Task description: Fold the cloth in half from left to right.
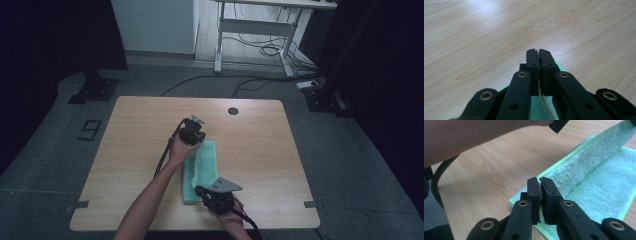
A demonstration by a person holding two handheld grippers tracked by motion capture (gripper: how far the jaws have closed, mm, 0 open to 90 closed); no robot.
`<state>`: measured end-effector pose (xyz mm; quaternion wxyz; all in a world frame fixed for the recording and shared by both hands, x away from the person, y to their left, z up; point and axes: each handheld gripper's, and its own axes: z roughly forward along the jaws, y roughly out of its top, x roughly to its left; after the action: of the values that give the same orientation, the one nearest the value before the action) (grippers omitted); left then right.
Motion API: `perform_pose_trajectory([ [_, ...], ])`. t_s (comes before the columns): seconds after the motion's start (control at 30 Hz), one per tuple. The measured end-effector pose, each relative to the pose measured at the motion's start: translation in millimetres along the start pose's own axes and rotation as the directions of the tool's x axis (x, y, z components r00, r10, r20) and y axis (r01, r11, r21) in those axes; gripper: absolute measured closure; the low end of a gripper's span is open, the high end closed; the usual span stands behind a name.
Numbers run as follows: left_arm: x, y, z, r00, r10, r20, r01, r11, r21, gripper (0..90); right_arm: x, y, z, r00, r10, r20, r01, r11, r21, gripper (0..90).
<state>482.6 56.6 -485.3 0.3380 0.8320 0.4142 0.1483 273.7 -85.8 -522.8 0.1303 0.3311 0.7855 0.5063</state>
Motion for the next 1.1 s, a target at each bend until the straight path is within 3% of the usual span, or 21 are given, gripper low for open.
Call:
perform_pose_trajectory([
  [0.2,-5.4,1.8,7.1,0.9999,0.016,0.000,-0.016,0.9998,0.015,86.5,-5.3,-6.0,-0.8,0.9999,0.011,0.010,-0.012,0.9998,0.015,84.8],
  [0.57,-5.9,-0.4,25.4,0.9999,-0.009,-0.004,0.010,0.9993,0.035,85.5,-14.8,-12.8,-3.2,0.9991,0.031,0.029,-0.032,0.9990,0.031,84.5],
  [1.1,-6.8,-0.4,32.6,0.9996,-0.023,-0.016,0.023,0.9992,0.034,83.6,-19.1,-17.4,-4.4,0.9982,0.044,0.041,-0.046,0.9979,0.045,84.1],
])
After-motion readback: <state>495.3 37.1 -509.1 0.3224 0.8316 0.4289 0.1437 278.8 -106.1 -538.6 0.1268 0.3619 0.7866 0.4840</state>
